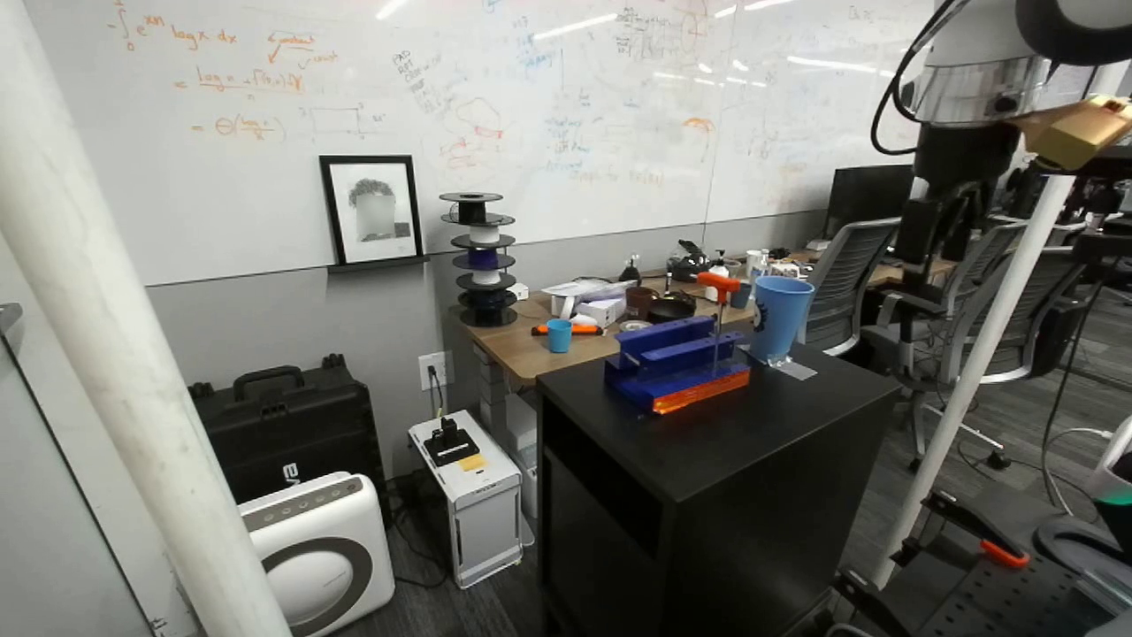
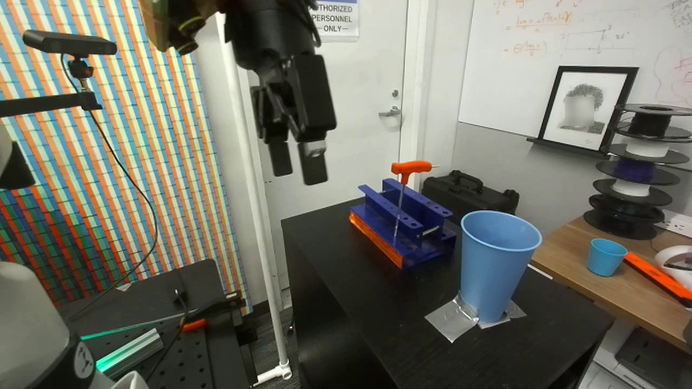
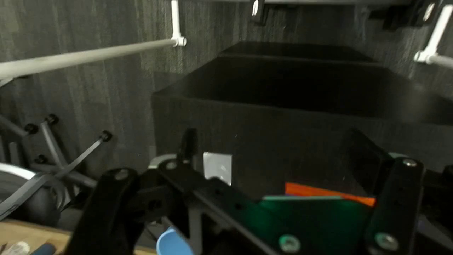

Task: Put the metal object with the orange handle in the blue cup

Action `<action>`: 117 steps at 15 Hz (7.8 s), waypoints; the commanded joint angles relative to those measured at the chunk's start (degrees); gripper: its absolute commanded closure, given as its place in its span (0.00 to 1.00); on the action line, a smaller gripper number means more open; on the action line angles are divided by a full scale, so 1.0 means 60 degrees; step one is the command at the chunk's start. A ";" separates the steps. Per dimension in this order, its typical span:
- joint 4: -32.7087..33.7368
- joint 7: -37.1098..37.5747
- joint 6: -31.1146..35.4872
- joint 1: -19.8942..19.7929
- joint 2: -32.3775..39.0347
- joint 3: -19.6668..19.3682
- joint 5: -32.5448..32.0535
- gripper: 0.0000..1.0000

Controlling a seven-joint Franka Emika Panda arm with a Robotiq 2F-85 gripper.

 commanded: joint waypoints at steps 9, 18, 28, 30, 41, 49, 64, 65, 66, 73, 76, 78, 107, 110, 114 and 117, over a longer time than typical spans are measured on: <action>0.2339 0.3407 0.5101 -0.1425 0.3907 0.0485 -0.0100 0.00; 0.4256 0.4272 0.4649 -0.0663 0.5734 0.0866 0.0641 0.00; 0.4283 0.4284 0.3302 -0.0037 0.6149 0.0760 0.1134 0.00; 0.4209 0.4237 0.3242 -0.0029 0.6176 0.0711 0.1146 0.00; 0.4074 0.4372 0.3533 -0.0005 0.6694 0.0627 0.0974 0.00; 0.4041 0.4272 0.3541 -0.0003 0.6889 0.0471 0.1003 0.73; 0.4329 0.4163 0.3421 -0.0071 0.6202 0.0236 0.0861 0.88; 0.4367 0.4160 0.3393 -0.0083 0.6087 0.0239 0.0860 0.88; 0.4407 0.4137 0.3391 -0.0099 0.6002 0.0241 0.0856 0.88; 0.4621 0.3907 0.3339 -0.0106 0.5297 0.0251 0.1162 0.88; 0.4716 0.3798 0.3273 -0.0102 0.5002 0.0253 0.1281 0.88; 0.4790 0.3891 0.3038 -0.0222 0.4763 0.0275 0.1085 0.89; 0.4158 0.4295 0.3849 -0.1282 0.5743 -0.0288 0.0060 0.90; 0.3960 0.4193 0.3893 -0.1267 0.6012 -0.0398 0.0119 0.90; 0.3693 0.4171 0.3978 -0.1338 0.6260 -0.0611 0.0023 0.53; 0.3719 0.4170 0.3893 -0.1400 0.6245 -0.0805 -0.0090 0.33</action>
